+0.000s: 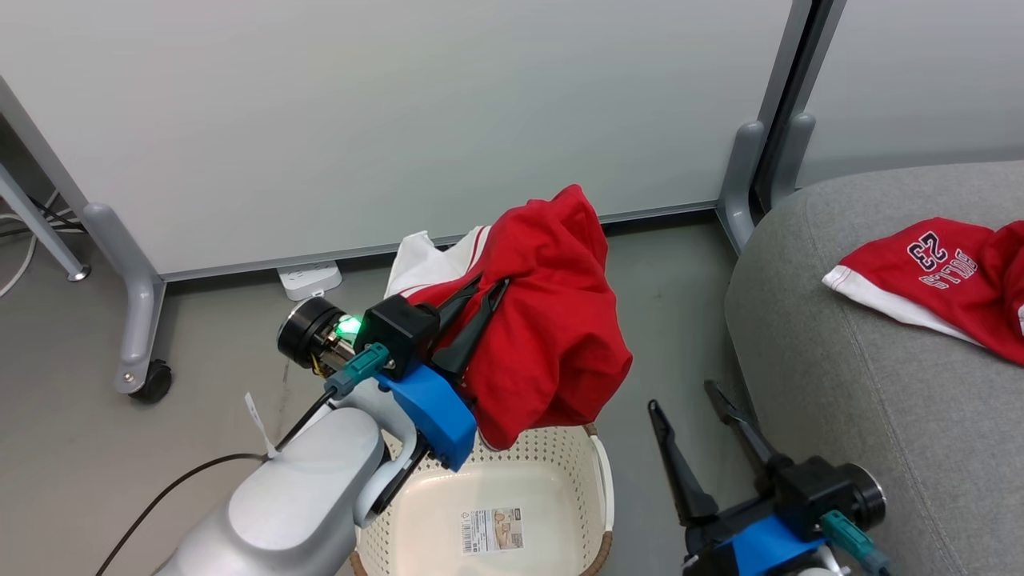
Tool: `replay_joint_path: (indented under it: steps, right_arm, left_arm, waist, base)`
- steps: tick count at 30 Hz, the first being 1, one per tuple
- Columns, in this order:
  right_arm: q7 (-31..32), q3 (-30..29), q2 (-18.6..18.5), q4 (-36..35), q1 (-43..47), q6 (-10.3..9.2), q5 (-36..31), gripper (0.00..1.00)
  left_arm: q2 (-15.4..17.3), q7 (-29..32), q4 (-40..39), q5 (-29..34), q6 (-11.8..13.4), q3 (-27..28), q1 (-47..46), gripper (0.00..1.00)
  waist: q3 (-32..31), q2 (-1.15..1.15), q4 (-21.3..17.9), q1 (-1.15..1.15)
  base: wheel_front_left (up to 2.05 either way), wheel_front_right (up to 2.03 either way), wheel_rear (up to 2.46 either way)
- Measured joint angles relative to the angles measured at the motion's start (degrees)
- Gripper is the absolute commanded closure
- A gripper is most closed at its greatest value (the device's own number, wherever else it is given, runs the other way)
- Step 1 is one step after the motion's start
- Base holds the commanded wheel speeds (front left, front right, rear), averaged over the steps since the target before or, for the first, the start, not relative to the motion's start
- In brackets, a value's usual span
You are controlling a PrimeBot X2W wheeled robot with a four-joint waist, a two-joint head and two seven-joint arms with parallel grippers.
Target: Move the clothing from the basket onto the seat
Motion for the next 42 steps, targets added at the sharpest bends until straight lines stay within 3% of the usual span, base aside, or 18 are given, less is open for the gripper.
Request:
replay_joint_path:
  steps: [11,29,30,31,42]
  right_arm:
    - [0.0,8.1,-1.0,3.0,-7.3,0.00,0.8,0.00]
    - [0.0,11.2,0.1,16.6,-19.0,-0.01,0.6,0.02]
    - [0.0,11.3,0.2,17.2,-19.2,-0.01,0.8,0.87]
    - [0.0,11.5,0.3,17.7,-19.5,-0.01,0.9,1.00]
    - [0.0,11.9,0.8,18.9,-20.0,-0.01,1.6,1.00]
  left_arm:
    - [-0.7,0.0,-0.2,0.0,0.4,-0.5,-0.3,1.00]
    - [-2.1,-0.6,0.8,0.0,-0.1,-1.2,-1.7,1.00]
    - [-2.2,-0.6,0.9,0.0,-0.1,-1.2,-1.7,1.00]
    - [-2.3,-0.8,1.0,0.0,-0.1,-1.3,-1.7,1.00]
    - [-2.5,-1.0,1.8,-0.1,-0.2,-1.6,-1.7,1.00]
  waist:
    - [1.1,0.00,0.6,0.00]
    - [2.5,0.00,0.7,0.01]
    - [2.5,0.00,0.7,0.01]
    - [2.5,0.00,0.8,0.01]
    - [2.2,0.00,0.4,0.01]
  base:
    - [0.00,0.00,0.00]
    - [0.00,0.00,0.00]
    - [0.00,0.00,0.00]
    - [0.00,0.00,0.00]
    - [0.00,0.00,0.00]
